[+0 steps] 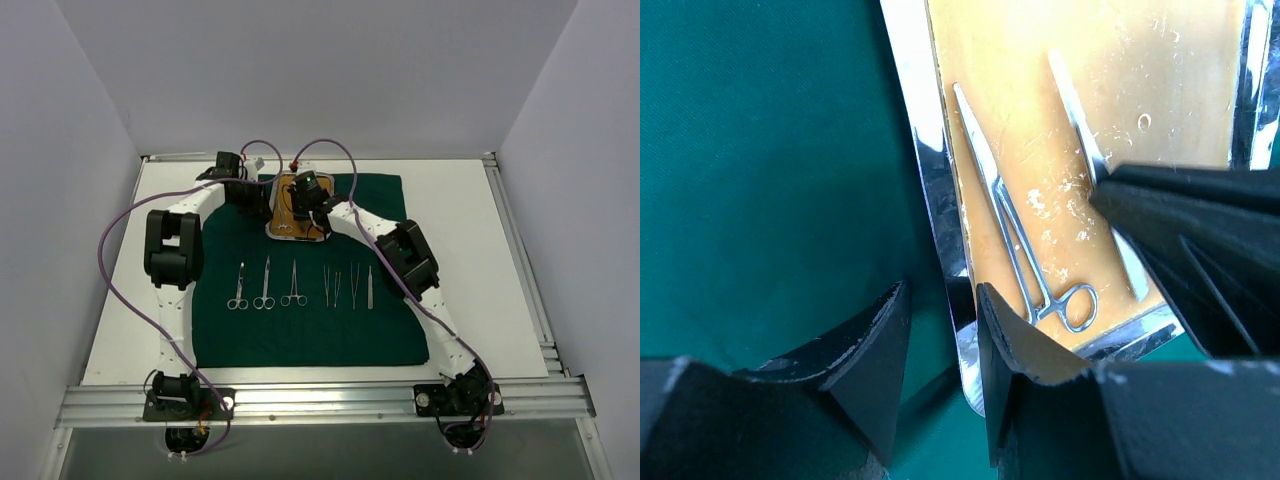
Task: Open and lay out the surgical kit
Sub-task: Pick up the medical item from the container.
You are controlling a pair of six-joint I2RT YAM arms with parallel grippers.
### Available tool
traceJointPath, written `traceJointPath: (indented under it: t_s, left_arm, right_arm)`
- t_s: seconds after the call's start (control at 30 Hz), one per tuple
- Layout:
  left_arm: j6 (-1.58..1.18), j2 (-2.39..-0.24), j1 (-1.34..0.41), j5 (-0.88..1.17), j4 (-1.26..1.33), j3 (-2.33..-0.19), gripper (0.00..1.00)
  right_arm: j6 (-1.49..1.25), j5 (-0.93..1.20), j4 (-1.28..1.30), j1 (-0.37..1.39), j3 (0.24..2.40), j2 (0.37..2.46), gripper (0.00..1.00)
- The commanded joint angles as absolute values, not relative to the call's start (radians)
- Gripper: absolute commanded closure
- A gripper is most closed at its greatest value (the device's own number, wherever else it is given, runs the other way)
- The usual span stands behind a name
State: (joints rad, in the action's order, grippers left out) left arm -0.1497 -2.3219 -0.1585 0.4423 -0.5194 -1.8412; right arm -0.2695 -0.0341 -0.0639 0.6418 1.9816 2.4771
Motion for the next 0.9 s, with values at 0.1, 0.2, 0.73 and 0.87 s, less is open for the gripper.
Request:
traceJointPath:
  t_s: [0.1, 0.2, 0.73, 0.87]
  left_arm:
    - [-0.144, -2.335, -0.167, 0.457, -0.506, -1.882, 0.59]
    - [-0.143, -2.333, -0.167, 0.457, -0.506, -1.887, 0.58]
    - [-0.141, -2.324, -0.166, 0.459, -0.517, -1.898, 0.58]
    - [-0.144, -2.318, -0.166, 0.462, -0.517, -1.893, 0.58]
  right_arm:
    - [-0.344, 0.038, -0.169, 0.615, 1.936, 2.329, 1.00]
    - [-0.347, 0.047, -0.167, 0.609, 1.936, 2.324, 1.00]
    - [-0.414, -0.132, -0.114, 0.607, 1.524, 1.910, 1.00]
    - [-0.449, -0.257, -0.017, 0.611, 1.306, 1.744, 1.00]
